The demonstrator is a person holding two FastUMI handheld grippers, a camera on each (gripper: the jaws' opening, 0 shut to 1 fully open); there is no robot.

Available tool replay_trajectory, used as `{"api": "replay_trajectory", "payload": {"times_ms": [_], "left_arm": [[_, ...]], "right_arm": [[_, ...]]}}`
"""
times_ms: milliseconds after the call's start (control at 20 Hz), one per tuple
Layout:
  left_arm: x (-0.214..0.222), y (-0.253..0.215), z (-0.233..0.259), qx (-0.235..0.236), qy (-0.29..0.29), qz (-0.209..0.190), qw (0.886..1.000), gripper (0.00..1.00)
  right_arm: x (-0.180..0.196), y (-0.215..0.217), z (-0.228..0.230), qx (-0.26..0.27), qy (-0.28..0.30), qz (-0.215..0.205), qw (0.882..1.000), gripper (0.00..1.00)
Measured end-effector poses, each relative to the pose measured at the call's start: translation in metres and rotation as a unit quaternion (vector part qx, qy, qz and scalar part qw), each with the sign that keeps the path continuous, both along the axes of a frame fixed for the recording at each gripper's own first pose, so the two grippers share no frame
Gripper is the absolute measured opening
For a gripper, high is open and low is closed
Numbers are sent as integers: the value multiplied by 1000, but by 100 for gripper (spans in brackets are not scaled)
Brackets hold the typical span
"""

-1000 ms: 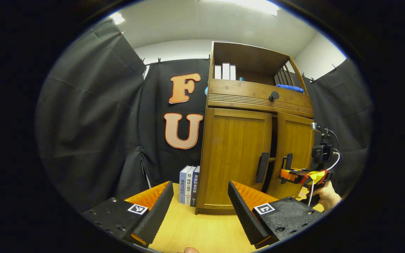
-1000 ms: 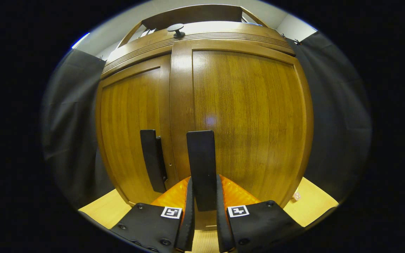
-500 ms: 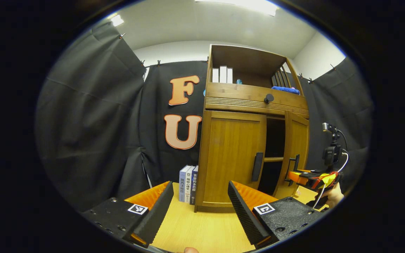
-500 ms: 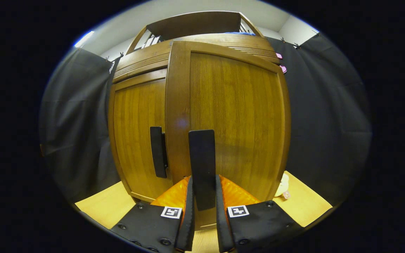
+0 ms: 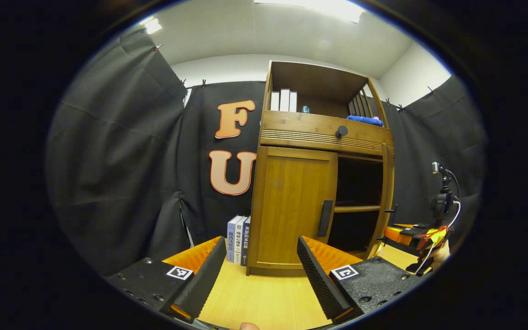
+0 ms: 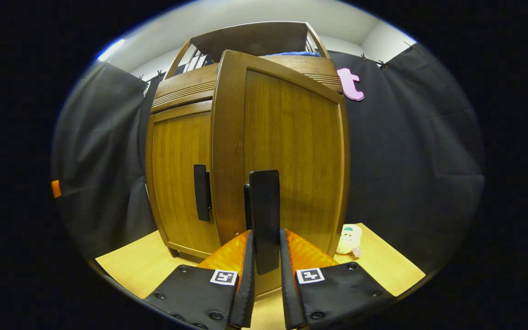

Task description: Open the right door of the double-door shoe cabinet with the right hand, and open the left door with the left hand.

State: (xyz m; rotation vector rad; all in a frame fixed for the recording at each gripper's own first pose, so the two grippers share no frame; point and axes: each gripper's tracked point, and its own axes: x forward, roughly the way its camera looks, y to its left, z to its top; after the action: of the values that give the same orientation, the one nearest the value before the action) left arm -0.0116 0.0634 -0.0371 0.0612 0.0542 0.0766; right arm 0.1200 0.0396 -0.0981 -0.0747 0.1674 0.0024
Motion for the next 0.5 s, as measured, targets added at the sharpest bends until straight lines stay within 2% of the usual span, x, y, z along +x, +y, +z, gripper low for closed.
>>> {"api": "replay_trajectory", "payload": {"times_ms": [50,150,200,250,300,450,500], "left_arm": [[-1,-3,0,1,1,-2,1000,95],[-4,-5,1,5,1,-2,1000,92],[-5,-6,2,5,1,-3,1000,92],[-6,-9,3,5,0,-5,1000,94],[-6,-11,4,3,-1,-7,1000,92],[-8,-19,4,4,-1,-12,1000,92],[-9,-20,3,5,-1,-14,1000,94]], "right_arm": [[-6,-3,0,-3,-2,-2,1000,34],[-12,-10,1,-9,-5,-6,1000,25],[-15,-12,2,-10,-5,-7,1000,29],[-19,-15,2,-9,-4,-8,1000,25],[-22,-18,3,-6,-2,-9,1000,25],[-31,-28,4,-7,0,-12,1000,22],[-34,-31,5,-9,-1,-14,1000,20]]}}
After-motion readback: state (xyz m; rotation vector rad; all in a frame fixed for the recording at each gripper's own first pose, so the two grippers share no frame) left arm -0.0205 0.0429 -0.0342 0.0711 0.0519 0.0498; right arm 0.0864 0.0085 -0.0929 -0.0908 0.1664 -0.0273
